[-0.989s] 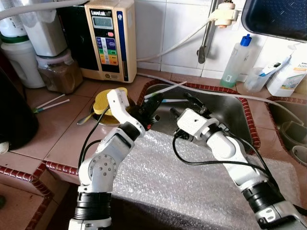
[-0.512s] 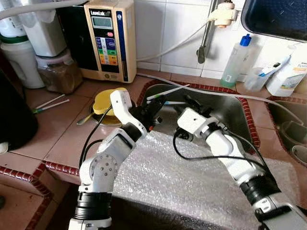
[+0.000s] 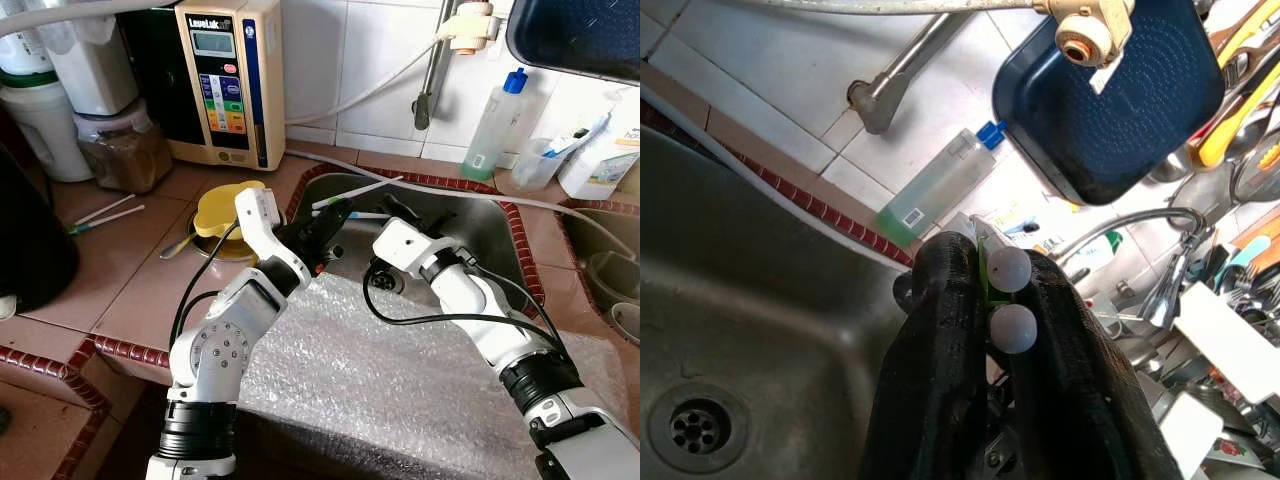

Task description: Kitchen organization

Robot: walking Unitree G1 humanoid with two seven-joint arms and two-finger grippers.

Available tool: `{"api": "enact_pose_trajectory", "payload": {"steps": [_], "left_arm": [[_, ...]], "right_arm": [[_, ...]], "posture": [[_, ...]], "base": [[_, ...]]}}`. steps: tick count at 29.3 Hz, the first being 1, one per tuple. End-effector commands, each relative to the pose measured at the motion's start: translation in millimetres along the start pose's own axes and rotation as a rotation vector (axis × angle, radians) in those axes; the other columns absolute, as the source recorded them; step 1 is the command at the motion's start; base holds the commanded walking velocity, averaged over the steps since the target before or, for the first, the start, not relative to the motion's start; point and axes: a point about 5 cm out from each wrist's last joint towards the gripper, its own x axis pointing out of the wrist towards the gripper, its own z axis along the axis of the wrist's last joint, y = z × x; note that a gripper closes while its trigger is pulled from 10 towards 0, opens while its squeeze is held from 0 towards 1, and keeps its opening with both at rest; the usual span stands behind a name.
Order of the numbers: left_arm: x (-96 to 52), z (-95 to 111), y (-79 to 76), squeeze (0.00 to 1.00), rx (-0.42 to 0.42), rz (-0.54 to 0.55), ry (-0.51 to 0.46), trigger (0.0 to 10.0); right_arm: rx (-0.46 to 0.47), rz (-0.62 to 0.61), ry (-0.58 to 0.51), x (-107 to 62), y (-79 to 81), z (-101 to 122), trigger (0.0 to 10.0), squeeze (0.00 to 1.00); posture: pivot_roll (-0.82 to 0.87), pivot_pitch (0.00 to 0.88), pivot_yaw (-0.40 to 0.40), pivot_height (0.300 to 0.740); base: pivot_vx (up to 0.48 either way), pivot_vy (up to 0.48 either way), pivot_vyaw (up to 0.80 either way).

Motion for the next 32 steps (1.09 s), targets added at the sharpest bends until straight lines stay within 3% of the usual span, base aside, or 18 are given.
{"api": "enact_pose_trajectory", "payload": {"steps": [1, 15, 16, 17, 32], "left_arm": [[-1.0, 0.0, 0.0, 0.00, 0.018, 0.013, 0.004, 0.0], [-1.0, -0.2, 3.8, 0.00, 0.039, 0.039, 0.002, 0.0], [-0.9, -0.2, 4.6, 0.00, 0.043, 0.045, 0.003, 1.6], [-0.7, -0.2, 5.0, 1.00, 0.047, 0.049, 0.005, 10.0], [0.1, -2.6, 8.0, 1.00, 0.105, 0.081, 0.042, 10.0]], "right_arm": [[0.004, -0.030, -0.012, -0.6, -6.2, 0.0, 0.0, 0.00], [-0.002, -0.032, -0.022, -2.5, -7.1, -1.7, 0.0, 0.00], [-0.003, -0.032, -0.023, -2.7, -7.2, -1.8, 0.0, 0.00], [-0.004, -0.032, -0.023, -3.0, -7.4, -2.0, 0.0, 0.00], [-0.013, -0.027, -0.019, -5.1, -4.8, -4.5, 0.0, 0.00]], "posture": [[0.01, 0.000, 0.003, 0.740], [0.00, 0.000, 0.007, 0.740], [0.01, 0.000, 0.006, 0.740], [0.01, 0.000, 0.007, 0.740], [0.01, 0.000, 0.015, 0.740]], "base": [[0.000, 0.000, 0.00], [0.000, 0.000, 0.00], [0.000, 0.000, 0.00], [0.000, 0.000, 0.00], [0.000, 0.000, 0.00]]}}
